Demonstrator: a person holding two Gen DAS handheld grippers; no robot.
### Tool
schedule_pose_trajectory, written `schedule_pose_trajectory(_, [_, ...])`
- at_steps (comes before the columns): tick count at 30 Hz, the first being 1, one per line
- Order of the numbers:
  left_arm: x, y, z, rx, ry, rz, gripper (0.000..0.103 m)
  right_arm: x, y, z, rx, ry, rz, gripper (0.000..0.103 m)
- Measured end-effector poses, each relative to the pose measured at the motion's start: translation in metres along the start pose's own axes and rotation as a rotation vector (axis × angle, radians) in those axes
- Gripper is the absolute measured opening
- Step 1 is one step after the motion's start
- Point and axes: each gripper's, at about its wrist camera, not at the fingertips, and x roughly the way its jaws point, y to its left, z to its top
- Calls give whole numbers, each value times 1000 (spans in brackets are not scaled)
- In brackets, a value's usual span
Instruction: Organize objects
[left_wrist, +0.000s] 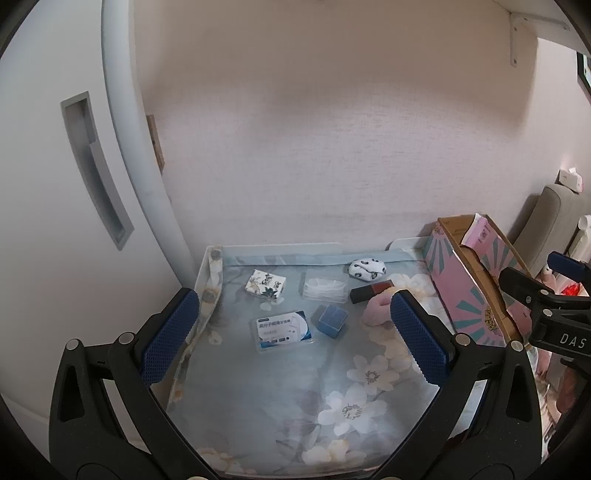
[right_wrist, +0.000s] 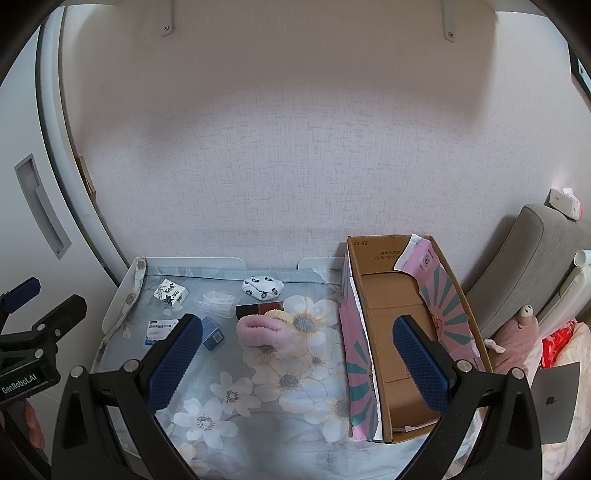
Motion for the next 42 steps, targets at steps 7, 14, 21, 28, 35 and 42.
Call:
schedule_pose_trajectory(7, [1,1,0,0,2,-2,103,0,1,0,-1,-1,-3,103])
schedule_pose_trajectory(14, [2,2,-1,0,6,-2,103,0,2,0,-1,-2,-3,103])
schedule_pose_trajectory(21, [4,3,-1,2,9,0,103,1,2,0,0,-1,-1,103])
schedule_pose_trajectory(28, [5,4,-1,2,10,-2,103,1,4,0,1,-1,-1,103])
schedule_pose_trajectory(35, [6,6,-2,-4,16,0,103,3,6,-1,-3,2,8,103])
schedule_pose_trajectory(42, [13,27,0,-40,52,56,103,5,-1,3,-27,2,9,103])
